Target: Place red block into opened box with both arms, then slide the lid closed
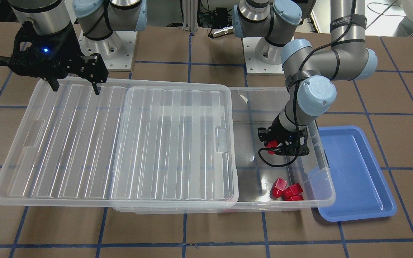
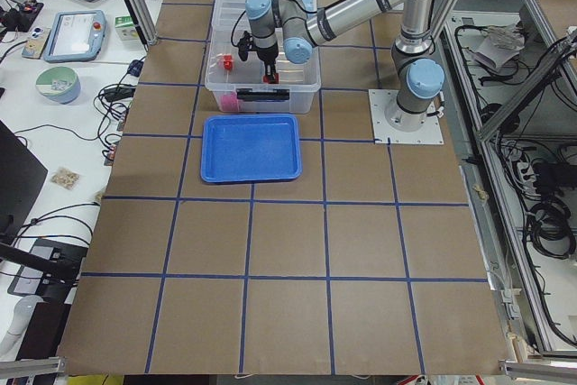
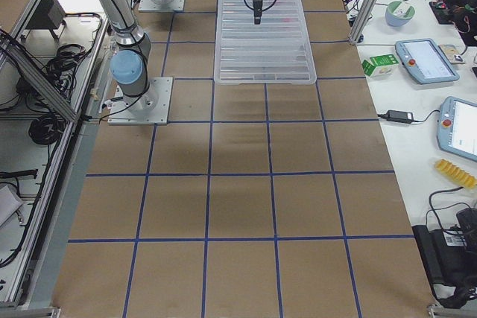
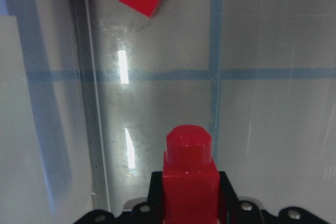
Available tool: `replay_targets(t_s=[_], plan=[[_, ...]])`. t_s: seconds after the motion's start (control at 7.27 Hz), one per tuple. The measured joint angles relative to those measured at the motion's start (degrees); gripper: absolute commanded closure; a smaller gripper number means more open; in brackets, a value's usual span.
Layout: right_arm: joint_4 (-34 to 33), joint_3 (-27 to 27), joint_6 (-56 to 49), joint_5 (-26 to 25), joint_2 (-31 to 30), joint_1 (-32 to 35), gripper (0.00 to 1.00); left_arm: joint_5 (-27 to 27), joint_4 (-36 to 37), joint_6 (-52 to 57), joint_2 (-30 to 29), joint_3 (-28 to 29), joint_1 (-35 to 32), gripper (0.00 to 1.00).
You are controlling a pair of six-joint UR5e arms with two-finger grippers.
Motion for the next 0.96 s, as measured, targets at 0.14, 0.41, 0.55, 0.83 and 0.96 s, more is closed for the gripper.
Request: replay_targets(t_s=[0.14,0.41,0.55,0.83,0.96], plan=[[0.02,0.03,-0.07,-0.04,-0.06,-0.01,0.0,0.0,0.53,0.0,-0.18,-0.98,0.16,0.02],[0.03,-0.08,-0.23,0.01,-0.2,-0.04,0.0,0.13,1.76,-0.07,-0.01,-0.67,0.25,0.0],[0.01,-0.21,-0.34,-0.04,-0.2,-0.09,0.0,0.18,1.08,-0.11,0.75,0.92,0.13,0.0],[0.0,-0.31,-0.8,-0.17,-0.08,-0.53,0.0,-0.13,-5.44,-0.27,3.24,6.63,-0.22,0.0],[0.18,-0.41,-1.06,-0.19,-0.01,-1.45,0.0,-0.33,-11.81,-0.51,5.03,11.45,-0.6,0.0]])
